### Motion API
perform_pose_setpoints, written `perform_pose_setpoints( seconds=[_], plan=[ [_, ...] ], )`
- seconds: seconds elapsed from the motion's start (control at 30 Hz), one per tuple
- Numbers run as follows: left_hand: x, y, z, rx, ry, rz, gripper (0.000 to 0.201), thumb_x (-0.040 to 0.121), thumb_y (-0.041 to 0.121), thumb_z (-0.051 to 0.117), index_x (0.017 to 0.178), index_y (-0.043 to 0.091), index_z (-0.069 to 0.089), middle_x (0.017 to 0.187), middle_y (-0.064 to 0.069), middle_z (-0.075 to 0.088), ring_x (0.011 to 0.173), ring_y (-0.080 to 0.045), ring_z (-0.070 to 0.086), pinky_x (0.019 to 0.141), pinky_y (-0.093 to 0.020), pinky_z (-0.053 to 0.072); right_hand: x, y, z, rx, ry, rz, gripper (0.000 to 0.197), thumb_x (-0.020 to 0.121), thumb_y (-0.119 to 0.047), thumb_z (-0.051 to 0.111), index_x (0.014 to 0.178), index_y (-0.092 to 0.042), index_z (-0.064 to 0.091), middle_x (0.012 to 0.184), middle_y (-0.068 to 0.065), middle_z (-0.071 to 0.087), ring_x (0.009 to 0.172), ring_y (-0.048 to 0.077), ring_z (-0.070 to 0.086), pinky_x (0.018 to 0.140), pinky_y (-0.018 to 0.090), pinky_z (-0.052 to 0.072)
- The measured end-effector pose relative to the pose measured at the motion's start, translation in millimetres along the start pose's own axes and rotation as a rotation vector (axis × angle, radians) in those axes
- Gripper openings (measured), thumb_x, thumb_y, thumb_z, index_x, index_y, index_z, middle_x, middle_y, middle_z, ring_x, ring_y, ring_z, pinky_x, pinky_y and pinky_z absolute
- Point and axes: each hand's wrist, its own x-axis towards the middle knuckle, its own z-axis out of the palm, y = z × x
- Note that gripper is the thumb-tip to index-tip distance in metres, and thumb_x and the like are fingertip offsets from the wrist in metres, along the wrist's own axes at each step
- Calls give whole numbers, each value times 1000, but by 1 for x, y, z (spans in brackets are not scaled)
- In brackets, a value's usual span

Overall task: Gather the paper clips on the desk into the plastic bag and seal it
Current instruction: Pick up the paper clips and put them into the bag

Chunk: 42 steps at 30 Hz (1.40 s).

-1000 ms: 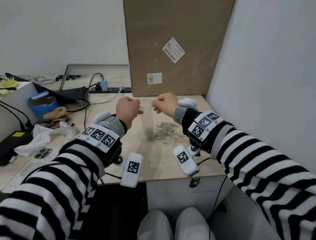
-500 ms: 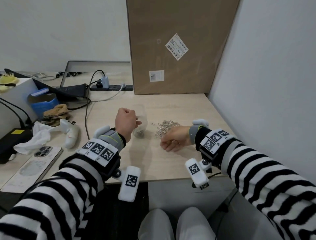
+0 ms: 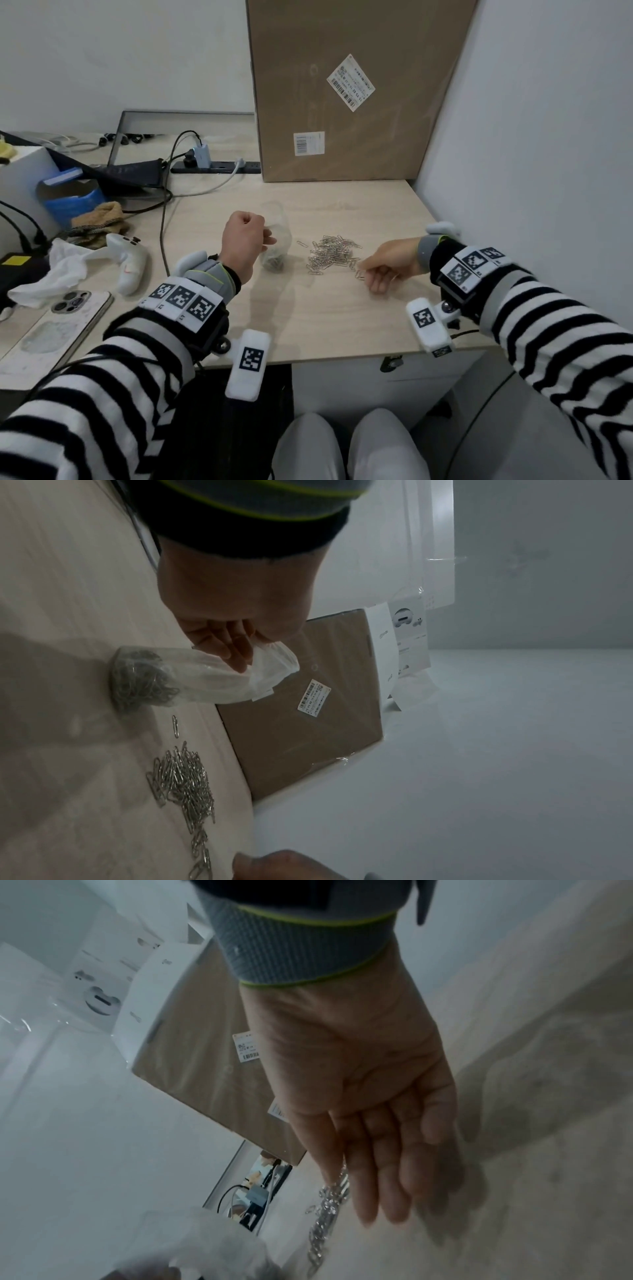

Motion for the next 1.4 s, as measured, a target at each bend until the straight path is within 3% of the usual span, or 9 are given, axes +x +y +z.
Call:
perform_pose_setpoints(
  seconds=[0.33,0.43,0.53,0.6,0.73,0.87,0.97,1.2,1.4],
  plan=[
    [-2,-10,11,-14,-77,-40,6,93,13,40,95,10,45,68,-4,54,54,-16,57,48,-22,38,21,-15,21,147,189,-252,24,95,-24,52,103,-6,66,83,-2,60,72,7,55,62,17,44],
    [-2,-10,6,-23,-89,-40,7,94,13,41,88,11,45,69,-5,54,57,-18,57,50,-24,38,22,-12,13,144,412,-235,21,92,-26,56,82,-11,65,82,4,64,64,14,57,53,23,43],
    [0,-11,3,-27,-100,-46,7,94,14,41,90,10,45,70,-5,54,58,-19,56,51,-25,38,23,-2,0,10,645,-61,36,93,-24,51,62,-8,59,76,16,67,66,28,61,65,35,54],
    [3,-11,3,-31,-99,-50,7,94,14,41,92,9,46,70,-5,54,58,-18,57,51,-24,39,22,2,-2,-57,584,54,34,90,-16,50,60,-2,60,78,21,71,65,31,63,77,41,57],
    [7,-10,6,-50,-93,-57,7,94,13,41,88,11,45,69,-4,54,56,-16,57,49,-23,38,22,-6,6,-20,509,20,21,85,-6,55,66,-11,54,61,6,66,38,8,60,53,22,58],
    [6,-11,10,-63,-95,-71,8,94,13,41,87,13,45,68,-4,54,54,-15,56,48,-22,38,27,-23,23,184,443,-136,27,91,-8,56,64,-8,54,66,12,62,53,17,62,64,29,58],
    [5,-10,9,-66,-93,-70,10,94,13,42,85,14,45,68,-4,54,54,-16,56,48,-23,38,23,-34,26,-20,578,-207,27,88,-25,63,66,-13,55,74,9,63,61,20,61,65,33,56],
    [2,-7,10,-52,-107,-42,6,95,14,42,91,12,46,68,-4,54,55,-16,56,50,-23,38,38,-44,31,-592,498,19,96,59,-75,65,137,-27,34,131,11,41,118,33,46,97,47,43],
    [-2,-9,15,-49,-122,-44,8,95,15,43,88,13,45,68,-4,54,56,-16,57,49,-23,39,33,-56,38,-549,518,-114,42,82,-35,69,115,-12,55,83,-2,44,88,23,47,81,30,41]
  ],
)
